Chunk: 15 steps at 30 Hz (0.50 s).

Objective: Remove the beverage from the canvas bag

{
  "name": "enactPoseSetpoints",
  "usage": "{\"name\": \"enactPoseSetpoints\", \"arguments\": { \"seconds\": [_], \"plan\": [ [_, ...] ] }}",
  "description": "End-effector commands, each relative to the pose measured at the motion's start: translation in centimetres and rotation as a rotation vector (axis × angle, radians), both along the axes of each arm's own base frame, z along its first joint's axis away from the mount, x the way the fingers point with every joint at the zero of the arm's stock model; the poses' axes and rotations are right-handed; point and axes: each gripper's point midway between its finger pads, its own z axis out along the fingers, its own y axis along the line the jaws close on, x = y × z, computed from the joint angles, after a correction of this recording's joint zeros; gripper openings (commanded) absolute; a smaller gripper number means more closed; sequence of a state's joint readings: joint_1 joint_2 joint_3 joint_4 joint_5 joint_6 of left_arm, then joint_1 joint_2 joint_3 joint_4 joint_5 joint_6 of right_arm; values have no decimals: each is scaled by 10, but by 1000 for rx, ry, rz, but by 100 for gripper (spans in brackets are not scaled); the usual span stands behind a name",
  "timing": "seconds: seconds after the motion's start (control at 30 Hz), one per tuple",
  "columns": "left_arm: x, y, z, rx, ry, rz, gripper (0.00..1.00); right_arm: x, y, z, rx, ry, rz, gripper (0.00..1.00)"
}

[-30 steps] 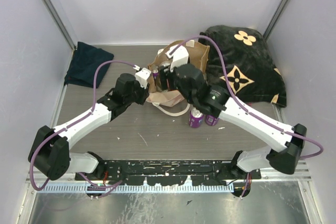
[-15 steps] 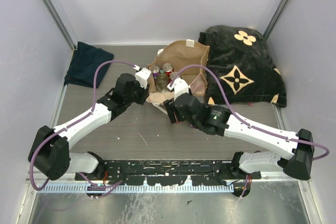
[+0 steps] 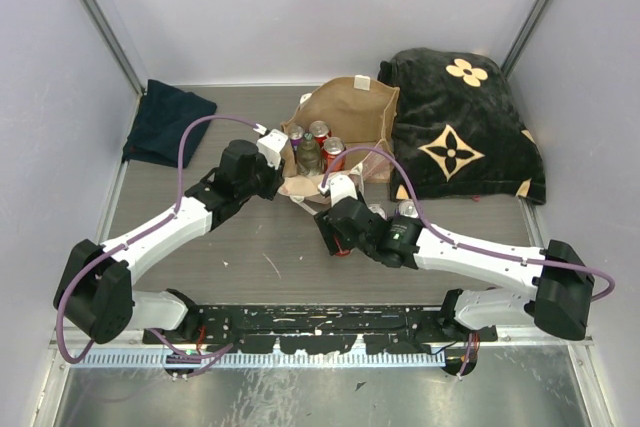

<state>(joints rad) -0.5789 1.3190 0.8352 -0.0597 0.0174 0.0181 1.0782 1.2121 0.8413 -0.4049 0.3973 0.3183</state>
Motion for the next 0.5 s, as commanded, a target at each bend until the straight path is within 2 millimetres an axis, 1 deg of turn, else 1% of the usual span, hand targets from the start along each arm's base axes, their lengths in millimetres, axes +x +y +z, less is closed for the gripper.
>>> {"name": "enactPoseSetpoints", "arguments": {
  "seconds": [0.0, 0.3, 0.47],
  "plan": [
    [-7, 7, -16, 42, 38, 7, 30, 20, 28, 39, 192, -108, -37, 1],
    [-8, 5, -18, 41, 41, 2, 31, 29, 33, 26, 225, -136, -79, 1],
    [-8, 5, -19, 47, 41, 0, 31, 35, 33, 13, 200, -148, -108, 1]
  ]
}}
